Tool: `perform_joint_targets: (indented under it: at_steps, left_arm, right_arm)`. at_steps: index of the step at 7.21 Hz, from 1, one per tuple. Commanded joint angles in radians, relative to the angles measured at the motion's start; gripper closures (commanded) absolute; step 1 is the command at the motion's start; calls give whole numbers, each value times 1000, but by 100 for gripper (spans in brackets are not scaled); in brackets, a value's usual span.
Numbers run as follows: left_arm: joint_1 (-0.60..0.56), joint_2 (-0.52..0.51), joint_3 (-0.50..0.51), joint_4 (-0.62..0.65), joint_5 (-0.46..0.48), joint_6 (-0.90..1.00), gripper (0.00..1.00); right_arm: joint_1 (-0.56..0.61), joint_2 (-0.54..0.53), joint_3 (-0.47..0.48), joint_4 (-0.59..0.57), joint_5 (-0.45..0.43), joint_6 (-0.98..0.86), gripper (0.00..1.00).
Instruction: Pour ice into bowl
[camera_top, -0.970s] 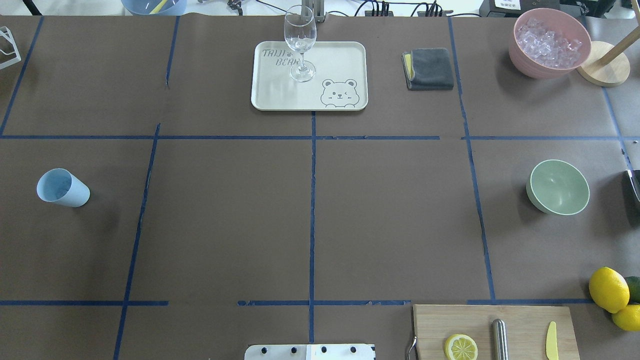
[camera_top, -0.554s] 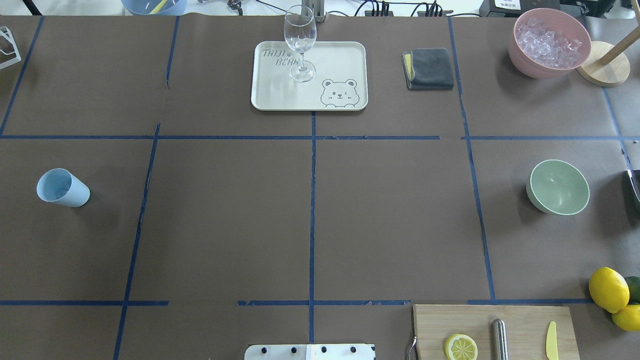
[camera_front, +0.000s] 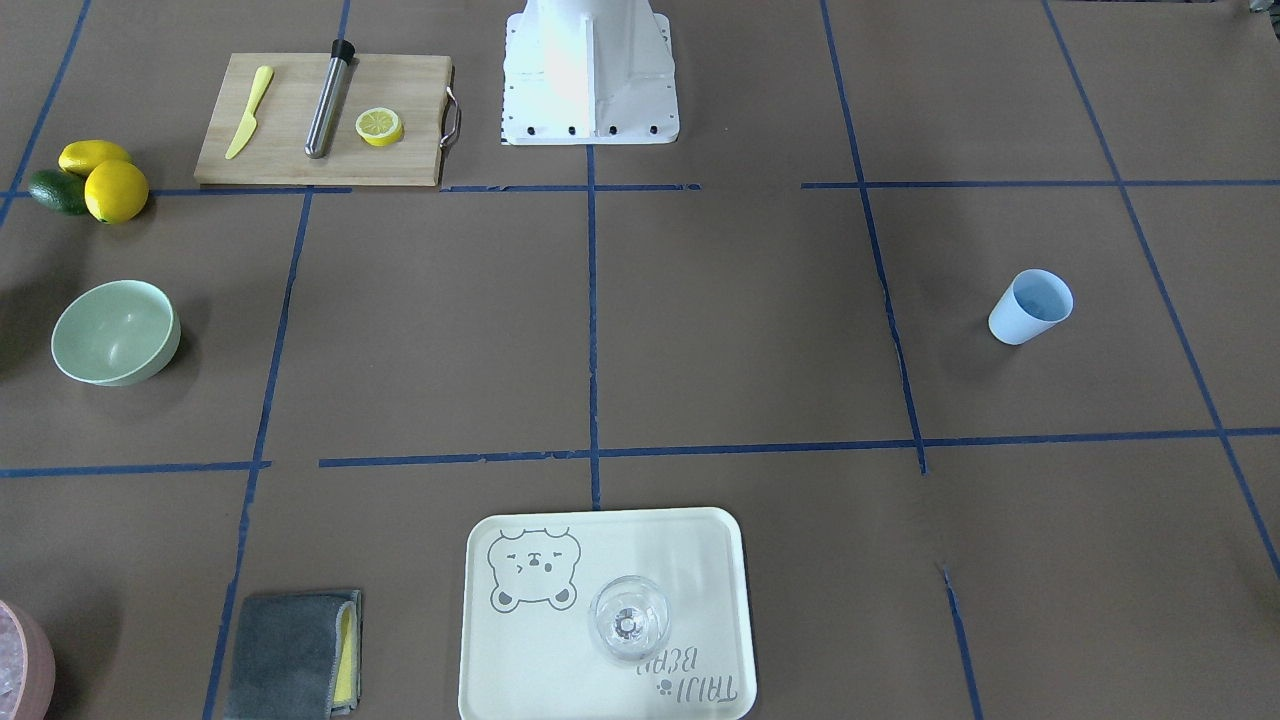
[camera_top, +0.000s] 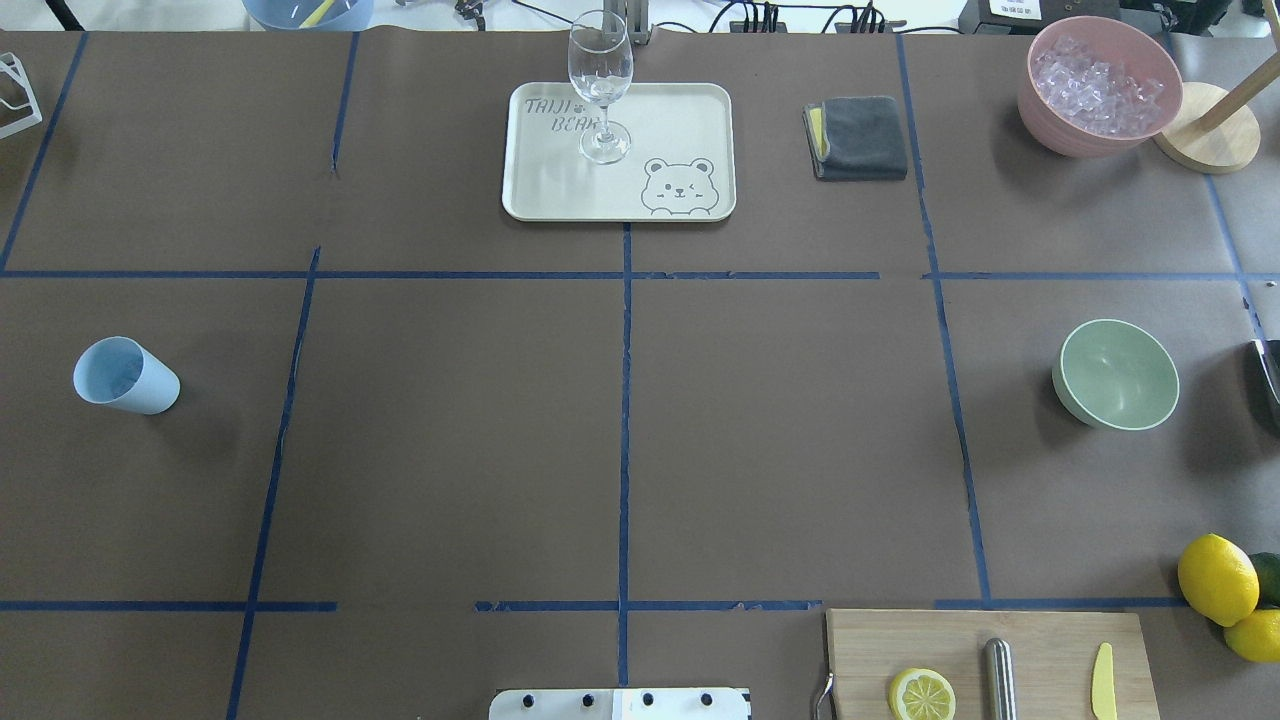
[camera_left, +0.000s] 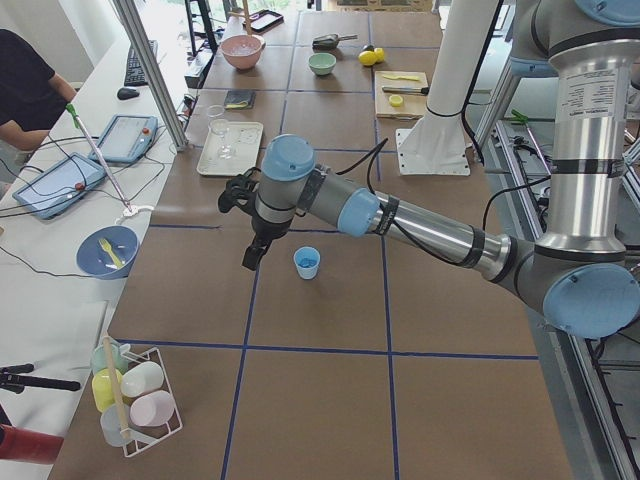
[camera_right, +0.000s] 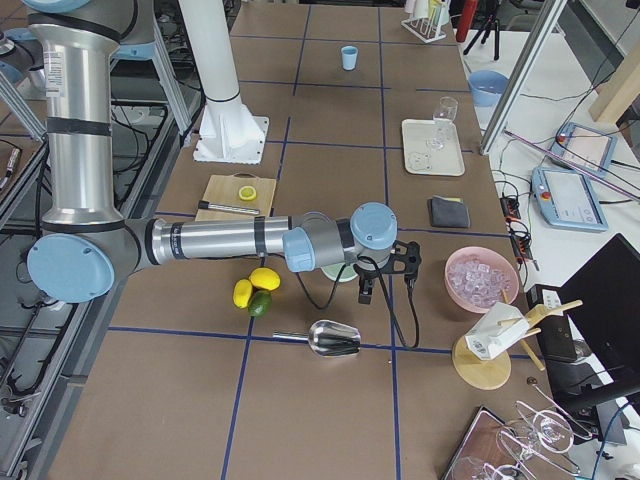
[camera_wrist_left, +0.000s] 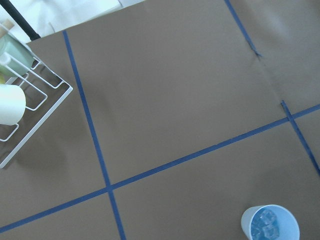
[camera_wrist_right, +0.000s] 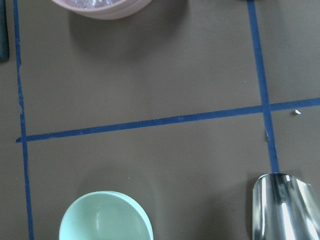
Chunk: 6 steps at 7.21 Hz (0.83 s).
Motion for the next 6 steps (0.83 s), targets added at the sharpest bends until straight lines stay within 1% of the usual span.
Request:
perform_joint_targets:
  at_steps: [1,2,3,4,5,6]
  left_arm:
    - [155,107,-23,-319,122,-317,0]
    - [205,114,-24,-378,170,-398,0]
    - [245,124,-24,-415,227,-452,0]
    - [286,122,-24,-417,279,-490,0]
    - [306,119,-27,-419,293,-513,0]
    - [311,118,-30,-419,298,-518,0]
  right_arm:
    - [-219,-51,-2,322,-164,317,0]
    - [-281,-77,-11,413,-199,388,0]
    - [-313,-107,-30,487,-210,393,0]
    - [-342,-130,-36,495,-226,393,0]
    - [-396,-130,-65,497,-275,391,0]
    - [-424,-130,-100,513,-297,391,0]
